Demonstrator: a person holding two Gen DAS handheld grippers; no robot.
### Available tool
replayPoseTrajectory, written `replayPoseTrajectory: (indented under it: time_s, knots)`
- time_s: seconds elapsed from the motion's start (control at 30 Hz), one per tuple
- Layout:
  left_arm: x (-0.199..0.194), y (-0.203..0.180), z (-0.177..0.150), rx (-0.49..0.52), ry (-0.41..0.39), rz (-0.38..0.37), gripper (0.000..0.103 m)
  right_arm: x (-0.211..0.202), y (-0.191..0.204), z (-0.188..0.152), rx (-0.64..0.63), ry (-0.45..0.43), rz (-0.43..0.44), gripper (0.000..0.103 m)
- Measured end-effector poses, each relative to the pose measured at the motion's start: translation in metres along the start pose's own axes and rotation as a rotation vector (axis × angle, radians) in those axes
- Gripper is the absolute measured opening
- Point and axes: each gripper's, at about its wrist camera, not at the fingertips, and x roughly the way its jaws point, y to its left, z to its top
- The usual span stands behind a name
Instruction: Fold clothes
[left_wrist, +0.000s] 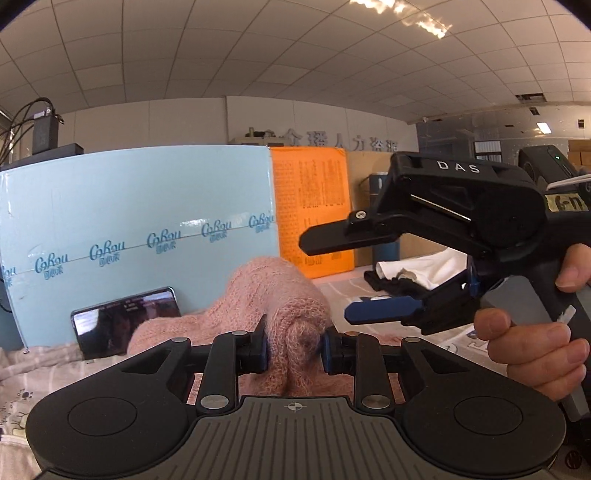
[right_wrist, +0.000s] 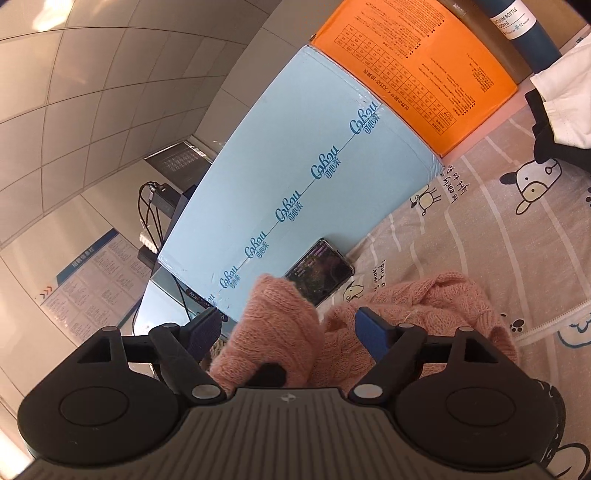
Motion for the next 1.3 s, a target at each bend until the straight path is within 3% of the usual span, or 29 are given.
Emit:
replayPoseTrajectory:
  time_s: [0.07,0.13,0.2,0.27,0.33,0.4,0.57,0.63,0.67,0.77,0.8,1.1,1.3]
  knots:
    - [0.003,0.001,-0.003,-0.015,0.018,-0.053,0.035,0.005,-0.002,-0.002,0.010,0.032,0.004,0.080]
    - [0.001,0.008,-0.003,-0.061,0.014,-0.124,0.057,0.010,-0.003,-0.003,0.018,0.059,-0.005,0.080]
    - [-0.005,0.014,-0.003,-0.092,0.000,-0.164,0.072,0.012,-0.004,-0.005,0.025,0.077,-0.009,0.080]
    - [-0.015,0.022,-0.002,-0.116,-0.033,-0.187,0.080,0.014,-0.004,-0.006,0.026,0.087,-0.013,0.080]
    - [-0.026,0.038,-0.002,-0.167,-0.075,-0.190,0.087,0.016,-0.004,-0.008,0.018,0.099,-0.029,0.080]
    - [-0.035,0.054,-0.005,-0.217,-0.096,-0.131,0.094,0.018,-0.003,-0.010,0.011,0.117,-0.041,0.080]
    - [-0.032,0.109,-0.025,-0.418,-0.014,0.090,0.094,0.022,0.007,-0.017,-0.063,0.163,-0.043,0.078]
    - [-0.019,0.122,-0.031,-0.484,0.051,0.104,0.094,0.027,0.012,-0.024,-0.108,0.190,-0.079,0.073]
    - [-0.013,0.129,-0.033,-0.519,0.097,0.088,0.094,0.030,0.014,-0.028,-0.129,0.199,-0.107,0.057]
    - [-0.002,0.134,-0.041,-0.580,0.120,0.056,0.094,0.036,0.014,-0.032,-0.160,0.206,-0.152,0.028]
    - [-0.001,0.133,-0.042,-0.583,0.121,0.049,0.094,0.036,0.014,-0.032,-0.162,0.195,-0.154,0.025]
    - [0.004,0.121,-0.020,-0.515,0.083,0.018,0.094,-0.001,0.024,-0.006,-0.195,-0.034,-0.207,0.019]
    - [0.027,0.108,-0.009,-0.452,0.081,-0.017,0.094,-0.024,0.006,0.006,-0.152,-0.090,-0.319,0.019]
